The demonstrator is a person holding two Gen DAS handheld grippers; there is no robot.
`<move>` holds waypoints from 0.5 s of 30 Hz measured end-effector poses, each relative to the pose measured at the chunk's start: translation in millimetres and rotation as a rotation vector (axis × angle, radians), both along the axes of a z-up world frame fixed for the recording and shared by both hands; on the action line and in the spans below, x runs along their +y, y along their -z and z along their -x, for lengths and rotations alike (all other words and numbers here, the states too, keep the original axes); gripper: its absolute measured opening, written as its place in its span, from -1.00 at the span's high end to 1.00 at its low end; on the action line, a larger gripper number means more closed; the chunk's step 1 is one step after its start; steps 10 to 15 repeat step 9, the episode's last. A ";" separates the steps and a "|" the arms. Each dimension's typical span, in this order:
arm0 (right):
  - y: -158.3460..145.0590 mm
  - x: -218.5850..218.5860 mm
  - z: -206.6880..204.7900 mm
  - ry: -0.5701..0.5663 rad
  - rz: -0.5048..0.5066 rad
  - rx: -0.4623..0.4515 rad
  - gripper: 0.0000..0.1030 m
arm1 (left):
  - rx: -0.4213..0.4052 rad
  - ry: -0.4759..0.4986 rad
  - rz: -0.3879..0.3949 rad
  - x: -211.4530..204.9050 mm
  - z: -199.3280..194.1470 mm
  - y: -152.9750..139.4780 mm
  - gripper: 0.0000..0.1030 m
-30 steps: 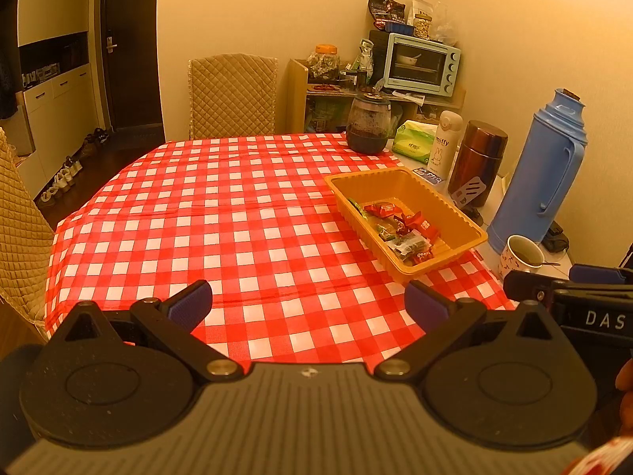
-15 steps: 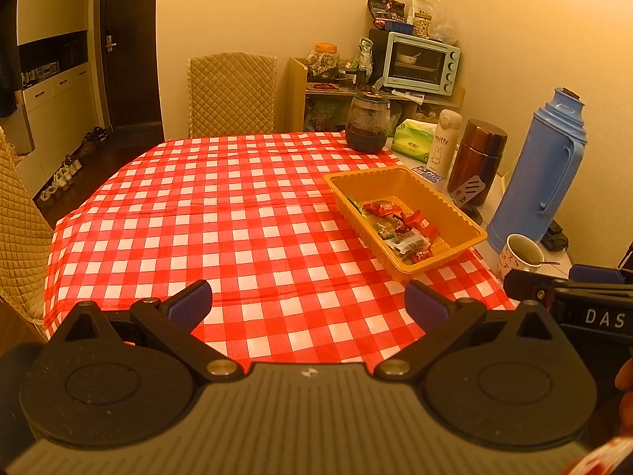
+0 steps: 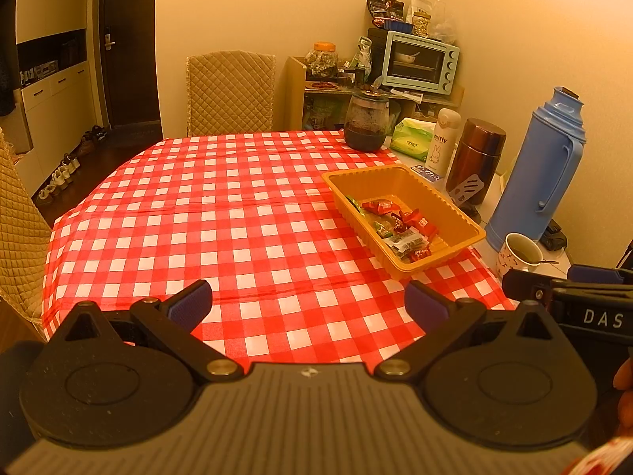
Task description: Organize snacks
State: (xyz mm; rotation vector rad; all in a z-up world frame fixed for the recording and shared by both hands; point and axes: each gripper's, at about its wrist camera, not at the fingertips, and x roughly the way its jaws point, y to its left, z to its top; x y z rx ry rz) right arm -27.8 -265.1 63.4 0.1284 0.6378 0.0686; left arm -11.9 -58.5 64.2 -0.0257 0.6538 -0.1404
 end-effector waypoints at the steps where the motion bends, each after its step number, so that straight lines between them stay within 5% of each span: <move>1: 0.0 0.0 0.0 0.000 0.000 0.000 -0.74 | -0.001 0.001 0.000 -0.1 0.3 0.0 -0.99; 15: 0.6 -0.2 -0.1 0.002 0.000 0.000 -0.74 | -0.013 0.009 0.015 -5.0 4.2 4.7 -1.00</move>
